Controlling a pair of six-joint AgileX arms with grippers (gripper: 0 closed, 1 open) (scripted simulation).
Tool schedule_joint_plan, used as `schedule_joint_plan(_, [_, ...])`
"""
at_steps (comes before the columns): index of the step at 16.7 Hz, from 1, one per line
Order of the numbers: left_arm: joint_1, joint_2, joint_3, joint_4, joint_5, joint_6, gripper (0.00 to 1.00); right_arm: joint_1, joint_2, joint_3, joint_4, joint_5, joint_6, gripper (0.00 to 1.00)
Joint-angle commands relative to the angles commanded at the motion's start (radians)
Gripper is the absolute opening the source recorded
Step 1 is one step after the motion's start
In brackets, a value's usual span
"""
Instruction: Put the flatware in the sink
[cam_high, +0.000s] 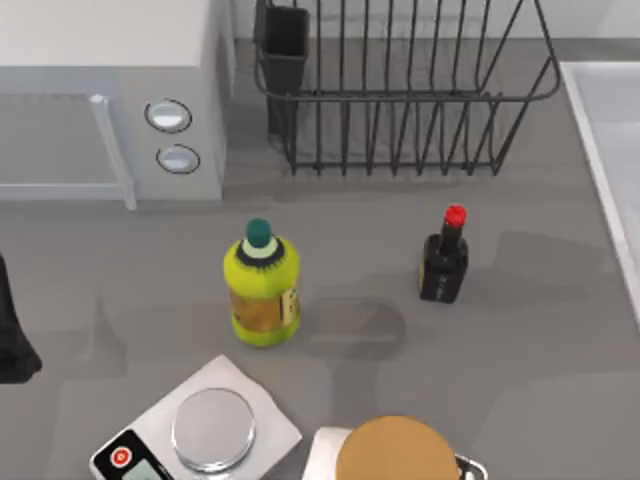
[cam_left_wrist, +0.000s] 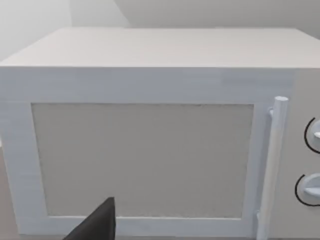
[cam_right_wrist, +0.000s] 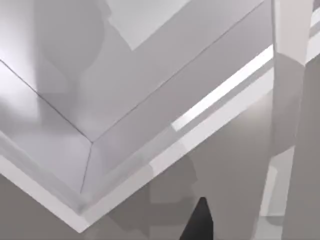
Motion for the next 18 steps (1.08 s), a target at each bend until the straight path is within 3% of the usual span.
schedule_joint_plan(6, [0.000,0.000,0.000,0.000,0.000,0.000,1.00,0.116,0.468,0.680,-0.197,0.028,0.118,0.00])
schedule_joint_plan(10, [0.000,0.000,0.000,0.000,0.000,0.000,1.00,0.185,0.698,1.018,-0.280,0.046,0.183,0.00])
schedule_joint_plan(14, [0.000,0.000,0.000,0.000,0.000,0.000,1.00,0.229,0.825,1.197,-0.317,0.061,0.222,0.00])
schedule_joint_plan(18, [0.000,0.000,0.000,0.000,0.000,0.000,1.00,0.237,0.844,1.225,-0.322,0.063,0.229,0.00])
